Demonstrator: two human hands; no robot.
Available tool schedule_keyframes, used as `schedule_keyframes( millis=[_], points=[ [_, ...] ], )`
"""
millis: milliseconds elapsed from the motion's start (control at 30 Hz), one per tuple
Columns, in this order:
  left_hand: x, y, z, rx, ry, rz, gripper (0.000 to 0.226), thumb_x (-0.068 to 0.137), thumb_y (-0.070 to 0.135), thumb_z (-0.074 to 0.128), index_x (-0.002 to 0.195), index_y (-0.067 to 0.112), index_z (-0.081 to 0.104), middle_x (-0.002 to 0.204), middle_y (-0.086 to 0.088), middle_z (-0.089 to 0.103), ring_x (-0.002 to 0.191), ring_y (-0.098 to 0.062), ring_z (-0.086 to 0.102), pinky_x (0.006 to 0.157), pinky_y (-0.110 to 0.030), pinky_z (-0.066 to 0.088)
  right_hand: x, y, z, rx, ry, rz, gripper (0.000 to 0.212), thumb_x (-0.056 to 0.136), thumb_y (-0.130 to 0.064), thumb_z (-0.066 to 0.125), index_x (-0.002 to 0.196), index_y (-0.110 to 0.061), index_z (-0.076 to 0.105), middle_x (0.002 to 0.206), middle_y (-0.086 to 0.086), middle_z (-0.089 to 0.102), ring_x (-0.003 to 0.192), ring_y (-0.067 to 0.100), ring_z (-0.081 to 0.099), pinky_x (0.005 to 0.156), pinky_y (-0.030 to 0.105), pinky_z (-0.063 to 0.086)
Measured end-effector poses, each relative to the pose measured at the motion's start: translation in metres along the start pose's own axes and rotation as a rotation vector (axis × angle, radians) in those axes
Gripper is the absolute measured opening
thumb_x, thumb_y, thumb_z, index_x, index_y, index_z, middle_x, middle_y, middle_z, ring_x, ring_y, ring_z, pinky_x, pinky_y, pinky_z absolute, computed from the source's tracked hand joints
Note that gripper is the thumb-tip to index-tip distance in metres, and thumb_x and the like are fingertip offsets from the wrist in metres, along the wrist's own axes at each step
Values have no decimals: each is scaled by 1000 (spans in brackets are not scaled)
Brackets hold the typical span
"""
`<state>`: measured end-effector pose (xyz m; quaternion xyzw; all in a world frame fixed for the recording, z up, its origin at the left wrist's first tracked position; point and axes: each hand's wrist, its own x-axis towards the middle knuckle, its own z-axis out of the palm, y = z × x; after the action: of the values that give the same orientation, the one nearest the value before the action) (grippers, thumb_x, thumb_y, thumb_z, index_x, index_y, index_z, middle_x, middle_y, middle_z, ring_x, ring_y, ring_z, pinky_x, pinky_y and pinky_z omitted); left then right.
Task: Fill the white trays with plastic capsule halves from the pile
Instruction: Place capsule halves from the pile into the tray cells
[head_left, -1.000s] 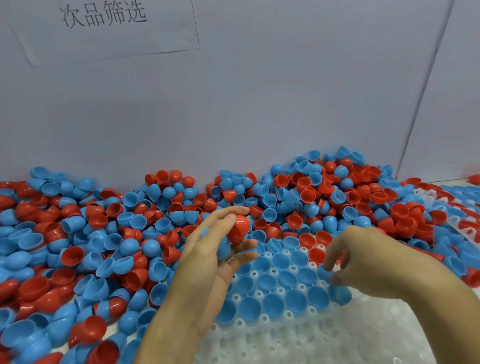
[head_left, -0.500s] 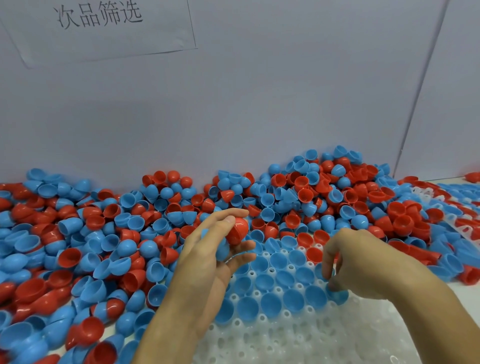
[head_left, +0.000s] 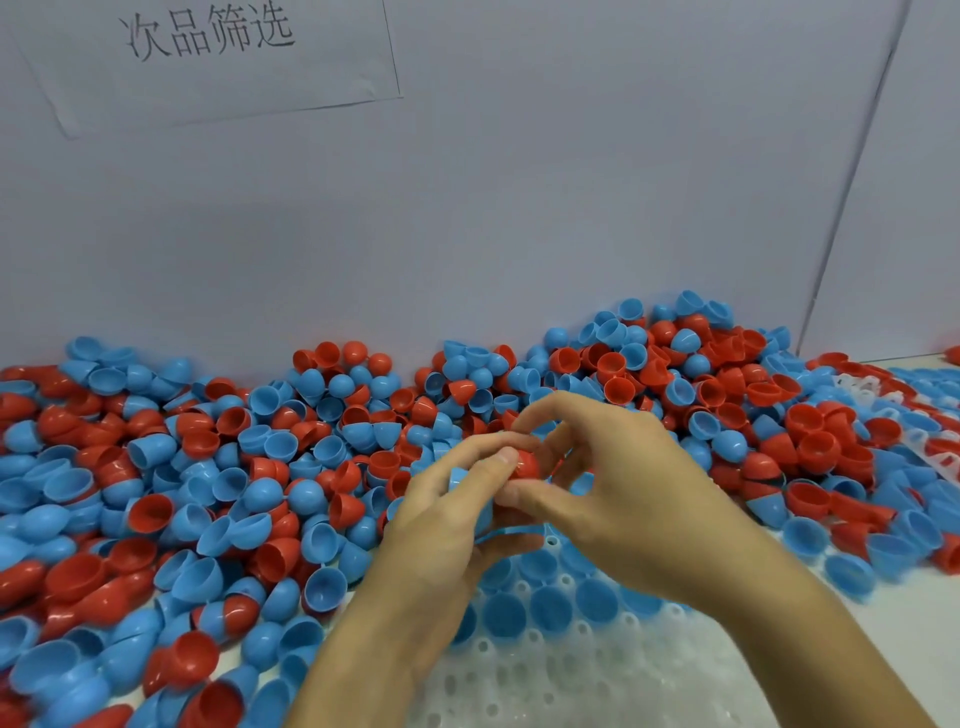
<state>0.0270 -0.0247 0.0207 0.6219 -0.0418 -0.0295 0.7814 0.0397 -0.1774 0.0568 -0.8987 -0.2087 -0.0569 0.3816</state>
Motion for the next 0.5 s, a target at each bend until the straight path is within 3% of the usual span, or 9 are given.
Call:
schedule_keyframes(
  millis=[67,167,300,400,500],
  points=[
    [0,0,1,-9,-14,-26,34,81,43,60,105,25,77,103,-10,74,90,-25,73,78,-34,59,2,4,2,33,84,0,19,86,-33,74,102,-36,66,80,-12,68,78,-3,64,72,9,50],
    [0,0,3,-26,-7,-34,35,87,45,57,114,31,74,115,-6,74,103,-31,72,85,-40,60,4,9,3,69,166,20,16,90,-25,71,102,-34,66,81,-12,69,72,-1,67,71,14,54],
    [0,-1,7,-45,97,-42,20,90,35,62,106,35,74,102,-5,77,83,-26,74,69,-31,60,6,13,5,100,246,51,17,93,-11,62,91,-27,67,67,-4,71,61,8,69,60,25,57],
    [2,-3,4,-35,183,-62,17,97,19,60,101,25,76,93,-10,76,72,-23,71,61,-29,56,8,17,4,132,274,84,19,91,-10,62,83,-25,67,60,-5,70,55,8,67,47,17,48],
    [2,-3,2,-56,194,-67,15,97,18,61,98,18,76,90,-12,74,66,-22,69,59,-29,54,8,18,4,158,261,113,17,91,-10,64,85,-25,64,62,-6,71,55,8,67,41,12,41]
  ],
)
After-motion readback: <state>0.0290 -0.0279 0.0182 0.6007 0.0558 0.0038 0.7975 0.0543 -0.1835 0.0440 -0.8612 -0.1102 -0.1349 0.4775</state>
